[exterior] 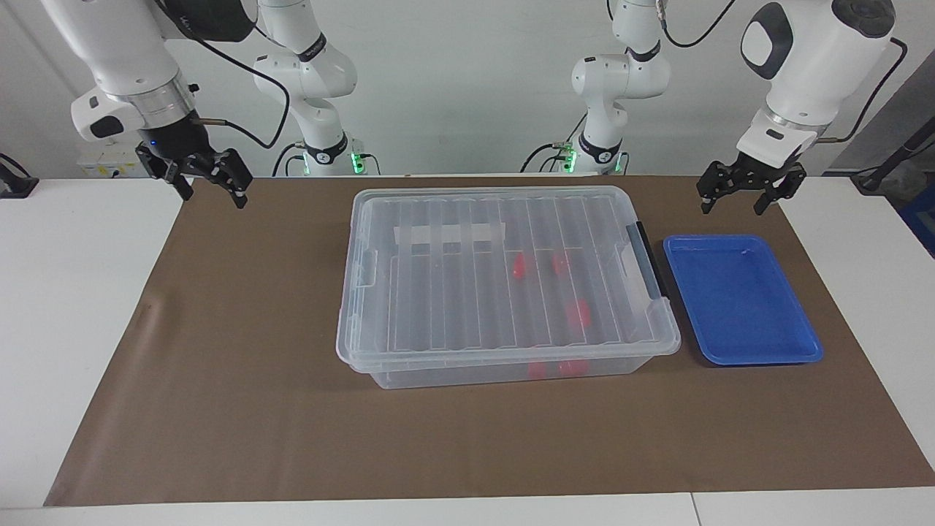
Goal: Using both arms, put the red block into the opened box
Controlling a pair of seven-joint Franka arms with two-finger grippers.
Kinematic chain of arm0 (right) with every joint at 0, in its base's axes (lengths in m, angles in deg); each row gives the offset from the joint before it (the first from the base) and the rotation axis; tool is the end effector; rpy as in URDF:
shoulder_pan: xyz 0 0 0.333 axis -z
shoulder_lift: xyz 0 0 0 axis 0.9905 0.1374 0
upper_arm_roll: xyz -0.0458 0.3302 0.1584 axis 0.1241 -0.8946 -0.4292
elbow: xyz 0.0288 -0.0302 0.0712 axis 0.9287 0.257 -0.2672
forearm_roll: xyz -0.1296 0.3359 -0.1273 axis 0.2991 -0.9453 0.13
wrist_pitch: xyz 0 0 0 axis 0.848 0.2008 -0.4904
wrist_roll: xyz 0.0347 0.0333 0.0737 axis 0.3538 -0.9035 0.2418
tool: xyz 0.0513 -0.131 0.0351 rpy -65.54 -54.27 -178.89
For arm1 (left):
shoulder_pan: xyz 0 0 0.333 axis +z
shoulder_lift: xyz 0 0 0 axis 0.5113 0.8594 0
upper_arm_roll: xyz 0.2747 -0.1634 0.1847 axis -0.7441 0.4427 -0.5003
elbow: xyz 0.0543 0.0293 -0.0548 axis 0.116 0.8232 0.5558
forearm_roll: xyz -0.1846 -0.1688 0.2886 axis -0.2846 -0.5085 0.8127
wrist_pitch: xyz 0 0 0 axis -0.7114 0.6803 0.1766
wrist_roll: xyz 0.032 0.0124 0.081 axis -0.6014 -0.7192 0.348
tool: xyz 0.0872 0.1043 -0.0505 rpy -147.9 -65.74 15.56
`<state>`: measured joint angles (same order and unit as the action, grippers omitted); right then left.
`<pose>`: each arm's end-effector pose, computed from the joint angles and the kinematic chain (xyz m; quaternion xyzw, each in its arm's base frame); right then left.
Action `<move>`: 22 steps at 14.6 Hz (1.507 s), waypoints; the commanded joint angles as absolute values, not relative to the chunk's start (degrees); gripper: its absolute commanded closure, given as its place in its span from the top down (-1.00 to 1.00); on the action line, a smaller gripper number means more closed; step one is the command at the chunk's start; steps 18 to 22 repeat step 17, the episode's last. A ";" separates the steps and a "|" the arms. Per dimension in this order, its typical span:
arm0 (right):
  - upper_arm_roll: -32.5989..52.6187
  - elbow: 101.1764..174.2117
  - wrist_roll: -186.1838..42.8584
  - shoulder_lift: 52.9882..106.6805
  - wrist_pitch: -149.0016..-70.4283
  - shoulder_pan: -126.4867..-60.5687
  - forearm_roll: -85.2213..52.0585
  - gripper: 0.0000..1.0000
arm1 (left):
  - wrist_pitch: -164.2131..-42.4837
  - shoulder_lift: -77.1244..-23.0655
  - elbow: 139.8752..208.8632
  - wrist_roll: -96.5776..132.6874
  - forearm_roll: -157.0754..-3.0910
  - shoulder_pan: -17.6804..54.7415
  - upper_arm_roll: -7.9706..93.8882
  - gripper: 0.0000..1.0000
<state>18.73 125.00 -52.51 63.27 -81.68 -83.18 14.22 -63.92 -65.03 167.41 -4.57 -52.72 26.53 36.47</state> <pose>0.5334 -0.0049 0.6443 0.9950 -0.1003 -0.0022 0.0018 0.5222 -0.0007 0.6008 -0.9972 0.0719 -0.0136 0.0165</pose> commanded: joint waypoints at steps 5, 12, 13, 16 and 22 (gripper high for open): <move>18.44 123.94 -53.73 63.61 -78.86 -83.77 14.54 1.00 | -63.05 -65.69 167.65 -5.12 -53.45 26.44 36.15 1.00; 18.53 124.03 -55.75 63.70 -79.22 -83.60 14.45 1.00 | -63.05 -65.69 167.65 -5.12 -53.45 26.44 36.15 1.00; 18.53 124.20 -55.67 63.61 -79.39 -83.60 14.53 1.00 | -63.05 -65.69 167.65 -5.12 -53.45 26.35 36.15 1.00; 18.53 124.47 -55.40 63.53 -79.31 -83.60 14.45 1.00 | -63.05 -65.69 167.65 -5.12 -53.45 26.35 36.15 1.00; 18.53 124.82 -55.23 63.27 -79.30 -83.68 14.53 1.00 | -63.05 -65.69 167.65 -5.12 -53.45 26.44 36.15 1.00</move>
